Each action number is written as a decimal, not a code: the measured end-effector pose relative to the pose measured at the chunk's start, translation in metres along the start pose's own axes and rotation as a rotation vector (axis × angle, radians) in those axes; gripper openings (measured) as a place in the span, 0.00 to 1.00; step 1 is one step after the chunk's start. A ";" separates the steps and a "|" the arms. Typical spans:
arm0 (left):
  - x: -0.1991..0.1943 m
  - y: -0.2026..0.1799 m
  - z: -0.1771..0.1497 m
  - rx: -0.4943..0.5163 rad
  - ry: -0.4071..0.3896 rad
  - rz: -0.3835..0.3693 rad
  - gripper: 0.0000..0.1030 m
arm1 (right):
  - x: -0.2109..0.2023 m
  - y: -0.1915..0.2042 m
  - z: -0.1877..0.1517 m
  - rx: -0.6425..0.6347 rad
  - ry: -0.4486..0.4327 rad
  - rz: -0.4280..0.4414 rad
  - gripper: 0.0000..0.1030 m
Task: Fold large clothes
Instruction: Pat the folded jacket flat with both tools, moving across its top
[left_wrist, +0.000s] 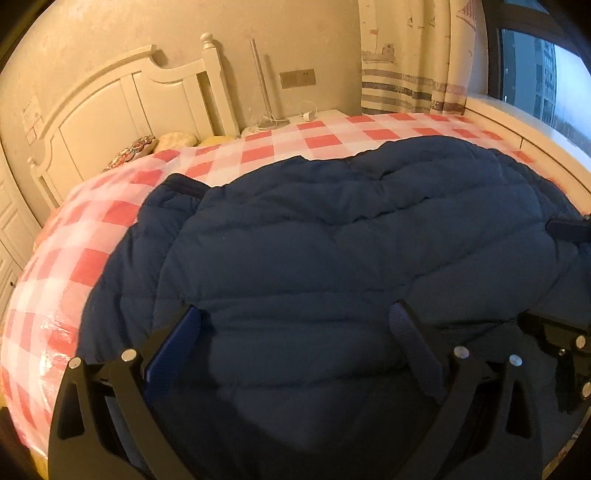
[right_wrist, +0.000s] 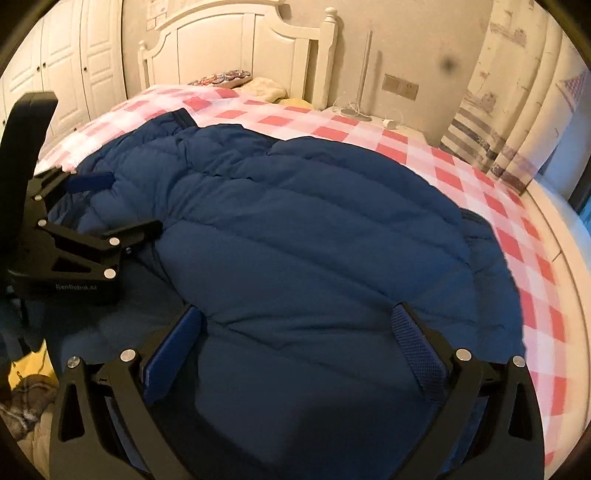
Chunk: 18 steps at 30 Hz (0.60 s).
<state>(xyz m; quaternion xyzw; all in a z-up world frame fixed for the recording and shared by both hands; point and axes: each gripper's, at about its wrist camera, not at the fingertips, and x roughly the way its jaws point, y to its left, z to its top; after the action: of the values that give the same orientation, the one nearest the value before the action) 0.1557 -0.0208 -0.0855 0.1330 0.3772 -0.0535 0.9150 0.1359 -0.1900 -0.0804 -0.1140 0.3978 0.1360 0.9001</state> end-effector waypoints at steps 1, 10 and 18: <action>-0.003 0.001 -0.001 -0.004 0.002 0.010 0.98 | -0.003 0.000 -0.001 -0.002 -0.001 -0.007 0.95; -0.031 0.084 -0.058 -0.195 0.001 0.075 0.98 | -0.050 -0.071 -0.081 0.264 -0.049 0.062 0.95; -0.035 0.086 -0.070 -0.205 -0.006 0.102 0.98 | -0.097 -0.107 -0.196 0.587 -0.079 0.151 0.95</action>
<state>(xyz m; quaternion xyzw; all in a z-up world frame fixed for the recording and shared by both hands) 0.1005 0.0817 -0.0907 0.0576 0.3706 0.0314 0.9265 -0.0253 -0.3666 -0.1261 0.1862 0.3920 0.0863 0.8968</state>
